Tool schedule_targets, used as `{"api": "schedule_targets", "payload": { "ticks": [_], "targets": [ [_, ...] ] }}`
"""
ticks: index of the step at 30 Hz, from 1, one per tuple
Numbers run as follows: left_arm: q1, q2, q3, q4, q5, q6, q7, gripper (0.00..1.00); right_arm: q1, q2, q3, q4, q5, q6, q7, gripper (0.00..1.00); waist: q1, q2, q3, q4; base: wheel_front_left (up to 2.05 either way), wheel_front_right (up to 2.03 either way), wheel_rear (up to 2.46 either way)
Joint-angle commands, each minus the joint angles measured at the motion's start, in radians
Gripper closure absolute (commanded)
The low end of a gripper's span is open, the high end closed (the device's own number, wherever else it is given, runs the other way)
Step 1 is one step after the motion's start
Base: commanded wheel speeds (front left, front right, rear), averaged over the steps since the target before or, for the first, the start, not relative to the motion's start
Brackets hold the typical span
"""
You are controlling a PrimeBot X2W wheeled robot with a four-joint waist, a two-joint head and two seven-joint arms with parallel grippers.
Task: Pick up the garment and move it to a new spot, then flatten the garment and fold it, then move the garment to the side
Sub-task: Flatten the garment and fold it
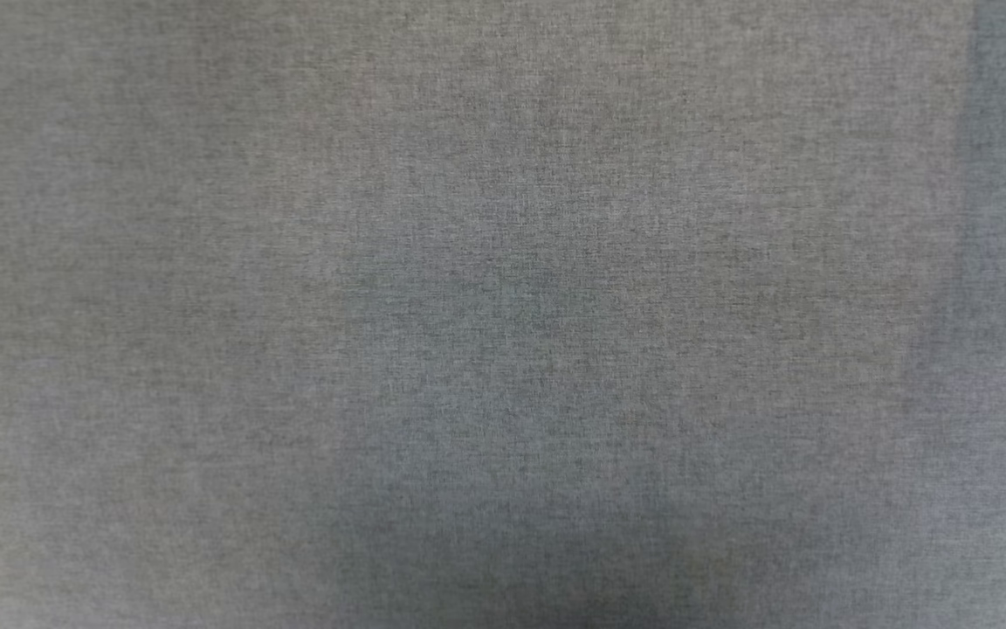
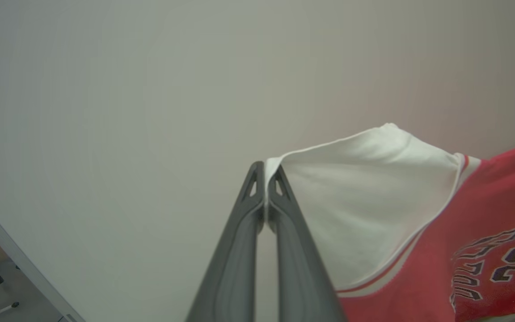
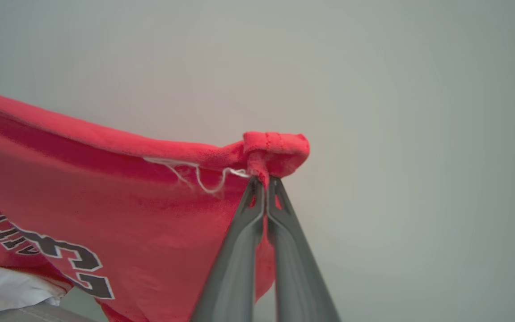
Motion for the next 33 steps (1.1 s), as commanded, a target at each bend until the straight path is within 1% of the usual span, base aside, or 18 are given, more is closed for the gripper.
{"api": "schedule_targets", "payload": {
  "ticks": [1,6,11,15,19,25,30,33],
  "targets": [
    [0.067,-0.014,0.013,-0.019,-0.014,0.003,-0.006,1.0,0.036,-0.002,0.012,0.001,0.015,-0.008,-0.012,1.0,-0.0002,0.0,-0.033,0.013,0.0,0.0,0.0],
    [0.291,-0.065,0.022,-0.065,-0.04,0.001,-0.006,1.0,0.178,-0.012,0.08,-0.021,0.046,-0.008,-0.017,1.0,-0.0002,0.0,-0.108,0.029,0.0,0.0,0.0],
    [0.512,-0.113,0.034,-0.114,-0.062,-0.001,-0.006,1.0,0.357,-0.034,0.111,-0.086,0.095,-0.008,-0.018,1.0,-0.0002,0.0,-0.2,0.046,0.0,0.0,0.0],
    [0.68,-0.14,0.029,-0.143,-0.068,-0.002,-0.006,1.0,0.517,-0.058,0.127,-0.122,0.134,-0.008,-0.018,1.0,-0.0002,0.0,-0.277,0.06,0.0,0.0,0.0],
    [0.826,-0.158,-0.002,-0.129,-0.078,-0.004,-0.006,1.0,0.663,-0.078,0.154,-0.141,0.171,-0.008,-0.018,1.0,-0.0002,0.0,-0.348,0.07,0.0,0.0,0.0],
    [0.979,-0.162,-0.057,-0.081,-0.11,-0.006,-0.001,1.0,0.826,-0.093,0.176,-0.135,0.252,-0.008,-0.018,1.0,-0.0002,0.0,-0.432,0.077,0.0,0.0,0.0],
    [1.082,-0.14,-0.086,-0.056,-0.155,-0.007,0.005,1.0,0.924,-0.101,0.213,-0.122,0.333,-0.008,-0.013,1.0,-0.0002,0.0,-0.492,0.084,0.0,0.0,0.0],
    [1.145,-0.121,-0.13,-0.072,-0.181,-0.007,0.021,1.0,0.98,-0.112,0.236,-0.12,0.389,-0.008,0.005,1.0,-0.0002,0.0,-0.526,0.091,0.0,0.0,0.0]
  ]
}}
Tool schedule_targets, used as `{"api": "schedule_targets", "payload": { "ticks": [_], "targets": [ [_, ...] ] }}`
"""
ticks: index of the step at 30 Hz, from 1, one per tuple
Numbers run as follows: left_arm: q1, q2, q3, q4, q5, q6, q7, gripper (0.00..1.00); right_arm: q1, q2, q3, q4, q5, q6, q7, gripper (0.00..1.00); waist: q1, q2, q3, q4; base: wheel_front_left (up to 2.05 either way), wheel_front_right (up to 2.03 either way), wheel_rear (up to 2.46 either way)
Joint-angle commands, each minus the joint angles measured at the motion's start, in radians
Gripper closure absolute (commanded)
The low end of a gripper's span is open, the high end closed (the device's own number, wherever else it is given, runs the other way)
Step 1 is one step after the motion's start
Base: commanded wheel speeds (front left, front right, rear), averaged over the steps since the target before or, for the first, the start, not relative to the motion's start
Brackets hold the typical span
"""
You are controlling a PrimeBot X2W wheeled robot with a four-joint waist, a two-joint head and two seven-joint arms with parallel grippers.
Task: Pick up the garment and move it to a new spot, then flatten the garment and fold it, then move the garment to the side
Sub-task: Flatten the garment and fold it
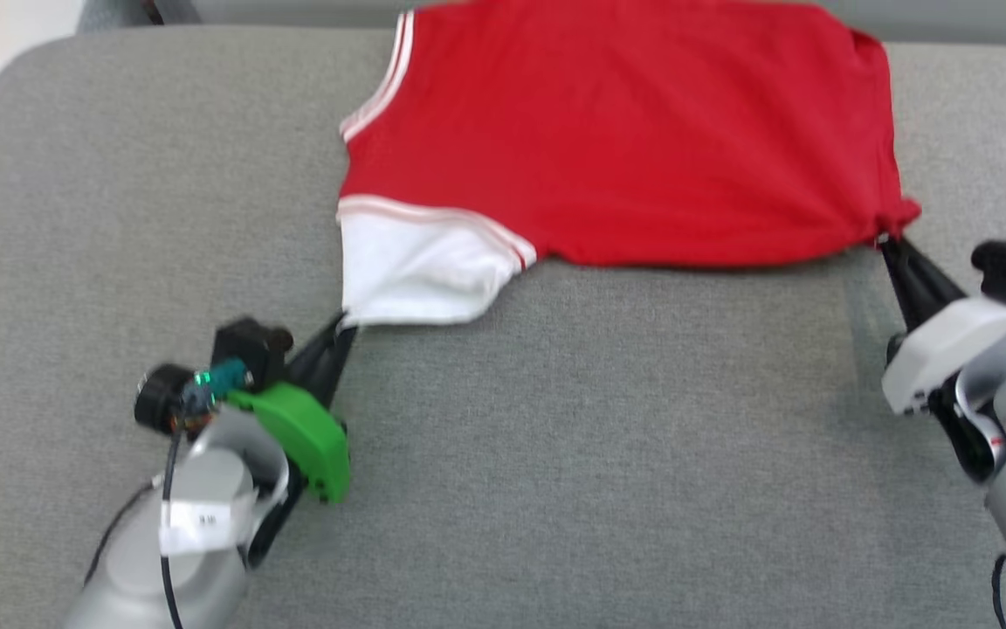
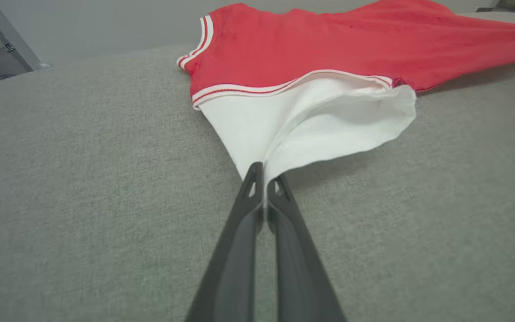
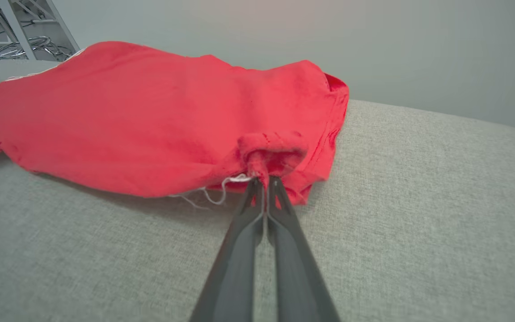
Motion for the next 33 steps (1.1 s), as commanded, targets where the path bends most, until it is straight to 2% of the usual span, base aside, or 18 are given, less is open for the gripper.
{"api": "schedule_targets", "payload": {
  "ticks": [1,5,16,23,33],
  "targets": [
    [0.036,0.015,-0.015,-0.008,-0.011,-0.003,0.005,1.0,0.03,-0.008,0.009,-0.001,0.025,-0.008,0.006,1.0,0.0001,0.0,-0.06,0.018,0.0,0.0,0.0],
    [0.131,0.049,-0.058,-0.054,-0.058,-0.003,0.026,1.0,0.133,-0.022,0.027,-0.022,0.126,-0.008,0.044,1.0,0.0001,0.0,-0.118,0.023,0.0,0.0,0.0],
    [0.319,0.129,-0.112,-0.212,-0.138,-0.003,0.122,1.0,0.329,-0.08,0.066,-0.15,0.28,-0.008,0.073,1.0,0.0001,0.0,-0.212,0.016,0.0,0.0,0.0],
    [0.419,0.225,-0.153,-0.374,-0.211,-0.003,0.221,1.0,0.432,-0.13,0.053,-0.232,0.35,-0.008,0.107,1.0,0.0001,0.0,-0.253,0.015,0.0,0.0,0.0],
    [0.53,0.372,-0.241,-0.631,-0.405,-0.003,0.373,1.0,0.649,-0.214,-0.009,-0.408,0.46,-0.008,0.252,1.0,0.0001,0.0,-0.288,0.012,0.0,0.0,0.0]
  ]
}}
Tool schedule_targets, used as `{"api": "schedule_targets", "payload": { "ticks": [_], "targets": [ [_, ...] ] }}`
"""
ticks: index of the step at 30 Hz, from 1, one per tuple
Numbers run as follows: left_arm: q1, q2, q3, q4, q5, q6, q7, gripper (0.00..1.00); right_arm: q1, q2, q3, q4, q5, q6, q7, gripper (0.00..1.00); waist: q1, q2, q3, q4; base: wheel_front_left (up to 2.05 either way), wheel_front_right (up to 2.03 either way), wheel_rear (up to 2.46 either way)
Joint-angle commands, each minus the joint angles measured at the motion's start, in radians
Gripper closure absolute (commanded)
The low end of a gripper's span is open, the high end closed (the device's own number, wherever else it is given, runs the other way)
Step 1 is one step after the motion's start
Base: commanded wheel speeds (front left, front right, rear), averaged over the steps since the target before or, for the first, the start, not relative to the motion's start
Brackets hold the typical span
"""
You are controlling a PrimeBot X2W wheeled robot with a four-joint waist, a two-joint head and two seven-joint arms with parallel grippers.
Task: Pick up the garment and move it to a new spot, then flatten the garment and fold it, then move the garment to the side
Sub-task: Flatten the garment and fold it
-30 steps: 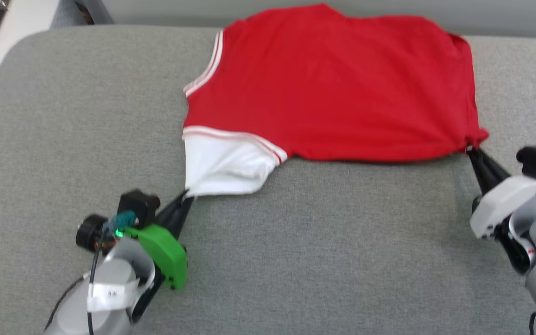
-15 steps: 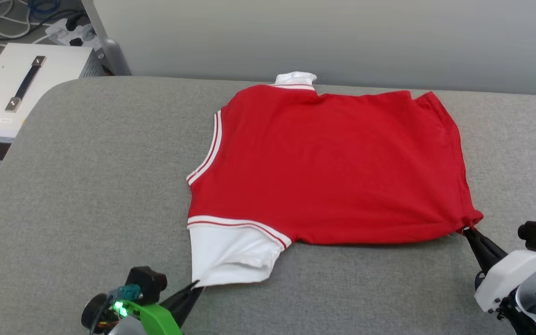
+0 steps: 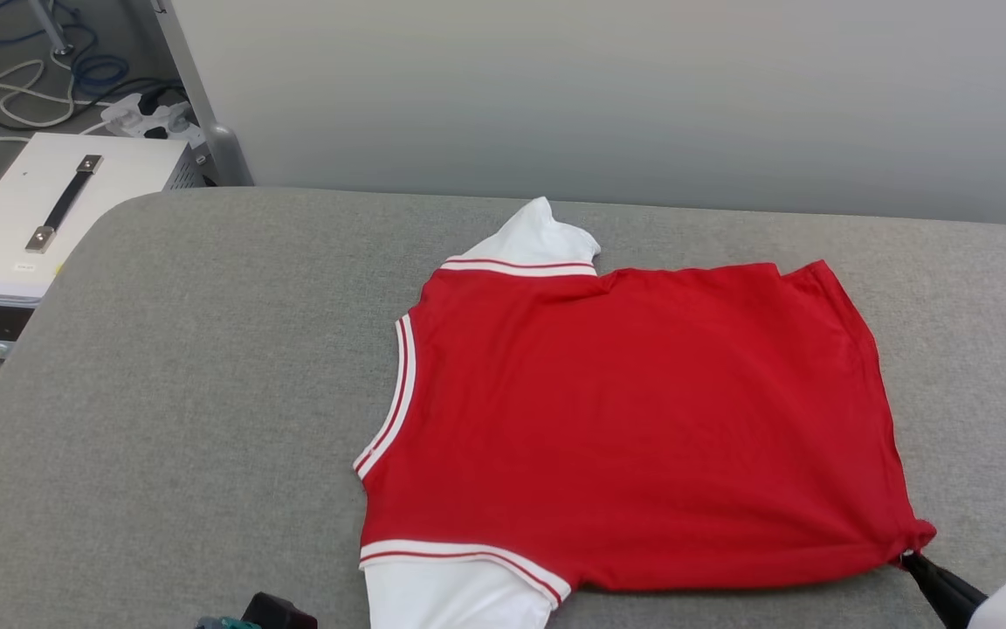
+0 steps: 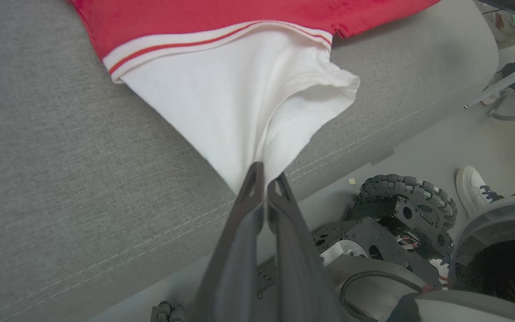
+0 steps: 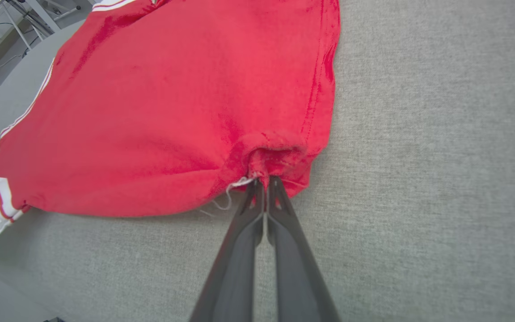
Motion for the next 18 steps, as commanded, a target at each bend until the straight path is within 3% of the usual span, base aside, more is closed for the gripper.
{"api": "schedule_targets", "payload": {
  "ticks": [1,4,8,18],
  "targets": [
    [0.021,0.021,-0.009,-0.025,-0.023,-0.003,0.009,1.0,0.037,-0.009,-0.012,-0.022,0.007,-0.002,0.015,1.0,0.0001,-0.0001,-0.005,-0.003,0.0,0.0,0.0],
    [0.04,0.05,-0.017,-0.065,-0.058,-0.003,0.019,1.0,0.098,-0.016,-0.045,-0.066,0.005,-0.002,0.042,1.0,0.0001,-0.0001,-0.009,-0.005,0.0,0.0,0.0],
    [0.039,0.086,-0.022,-0.093,-0.02,0.002,0.016,1.0,0.16,-0.009,-0.108,-0.117,-0.008,-0.002,0.062,1.0,0.0001,-0.0001,-0.011,-0.009,0.0,0.0,0.0],
    [-0.074,0.088,0.062,-0.122,0.017,0.023,-0.034,1.0,0.185,0.027,-0.232,-0.237,-0.061,-0.002,0.13,1.0,0.0001,-0.0001,0.038,-0.011,0.0,0.0,0.0]
  ]
}}
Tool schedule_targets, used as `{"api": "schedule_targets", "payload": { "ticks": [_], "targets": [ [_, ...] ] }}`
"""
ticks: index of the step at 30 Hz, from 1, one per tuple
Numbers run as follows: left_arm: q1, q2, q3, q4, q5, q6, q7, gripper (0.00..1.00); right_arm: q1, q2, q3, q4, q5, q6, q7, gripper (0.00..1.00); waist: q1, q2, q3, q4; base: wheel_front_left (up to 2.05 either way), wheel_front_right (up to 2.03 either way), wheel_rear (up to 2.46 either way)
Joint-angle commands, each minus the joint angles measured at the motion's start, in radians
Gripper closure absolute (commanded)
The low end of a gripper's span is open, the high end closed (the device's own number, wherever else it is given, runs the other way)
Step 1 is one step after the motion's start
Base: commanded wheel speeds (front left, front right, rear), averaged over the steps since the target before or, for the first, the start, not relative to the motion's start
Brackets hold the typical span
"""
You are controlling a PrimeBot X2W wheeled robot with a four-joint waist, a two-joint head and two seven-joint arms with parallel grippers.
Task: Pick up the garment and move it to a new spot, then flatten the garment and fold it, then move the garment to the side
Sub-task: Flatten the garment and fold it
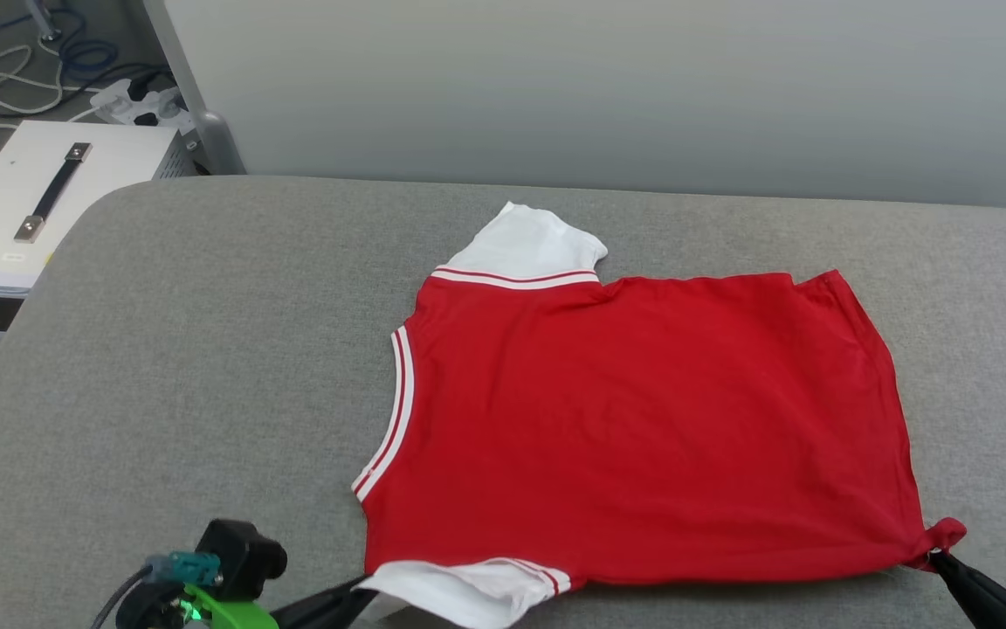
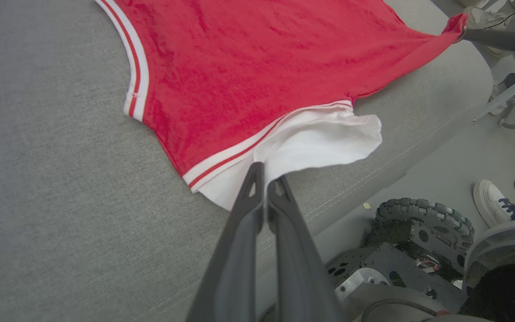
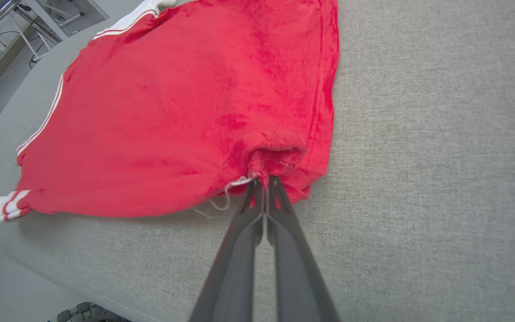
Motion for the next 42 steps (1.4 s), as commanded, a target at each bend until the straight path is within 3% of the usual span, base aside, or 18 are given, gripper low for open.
{"api": "schedule_targets", "payload": {
  "ticks": [1,8,19,25,33,34,35,42],
  "targets": [
    [-0.045,-0.003,0.01,-0.002,0.02,0.006,-0.001,1.0,-0.006,0.012,-0.017,-0.016,-0.014,-0.001,0.014,1.0,0.0001,0.0,0.022,-0.003,0.0,0.0,0.0],
    [-0.175,-0.069,0.03,0.031,0.046,0.012,0.018,1.0,-0.083,0.046,-0.069,-0.053,-0.05,-0.001,0.083,1.0,0.0001,0.0,0.092,-0.02,0.0,0.0,0.0],
    [-0.338,-0.16,0.044,0.252,0.017,-0.003,0.037,1.0,-0.254,0.104,-0.061,0.018,-0.161,-0.001,0.203,1.0,0.0001,0.0,0.178,-0.057,0.0,0.0,0.0],
    [-0.435,-0.2,-0.011,0.418,0.034,-0.018,0.021,1.0,-0.357,0.161,-0.058,0.111,-0.247,-0.001,0.261,1.0,0.0001,0.0,0.21,-0.068,0.0,0.0,0.0],
    [-0.509,-0.244,-0.1,0.533,0.019,-0.021,-0.024,1.0,-0.409,0.213,-0.083,0.188,-0.289,-0.001,0.278,1.0,0.0001,0.0,0.226,-0.062,0.0,0.0,0.0],
    [-0.517,-0.252,-0.105,0.554,0.015,-0.021,-0.041,0.5,-0.414,0.218,-0.086,0.197,-0.296,-0.001,0.278,0.71,0.0001,0.0,0.226,-0.061,0.0,0.0,0.0],
    [-0.523,-0.258,-0.11,0.573,0.015,-0.021,-0.053,0.0,-0.417,0.221,-0.088,0.203,-0.303,-0.001,0.277,0.0,0.0001,0.0,0.226,-0.06,0.0,0.0,0.0],
    [-0.547,-0.297,-0.147,0.683,0.001,-0.021,-0.122,0.0,-0.42,0.231,-0.09,0.229,-0.336,-0.001,0.266,0.0,0.0001,0.0,0.183,-0.052,0.0,0.0,0.0]
  ]
}}
